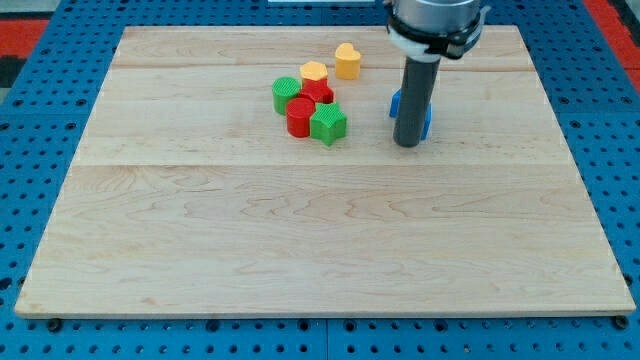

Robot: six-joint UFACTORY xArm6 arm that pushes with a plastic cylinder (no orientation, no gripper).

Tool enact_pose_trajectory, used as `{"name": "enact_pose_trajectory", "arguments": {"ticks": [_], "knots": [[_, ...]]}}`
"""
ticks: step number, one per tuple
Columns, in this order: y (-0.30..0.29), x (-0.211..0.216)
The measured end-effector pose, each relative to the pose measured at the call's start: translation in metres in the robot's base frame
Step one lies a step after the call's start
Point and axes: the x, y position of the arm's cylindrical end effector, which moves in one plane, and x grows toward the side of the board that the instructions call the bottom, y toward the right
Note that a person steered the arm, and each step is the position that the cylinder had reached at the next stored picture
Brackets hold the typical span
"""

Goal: Place blue cube to the top right of the green star

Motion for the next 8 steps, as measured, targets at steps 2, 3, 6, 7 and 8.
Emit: {"name": "enact_pose_trajectory", "arguments": {"ticks": [2, 3, 6, 7, 8], "knots": [[0.074, -0.024], [0.098, -0.038], [0.045, -0.039], [-0.002, -0.041], [-0.039, -0.051]]}}
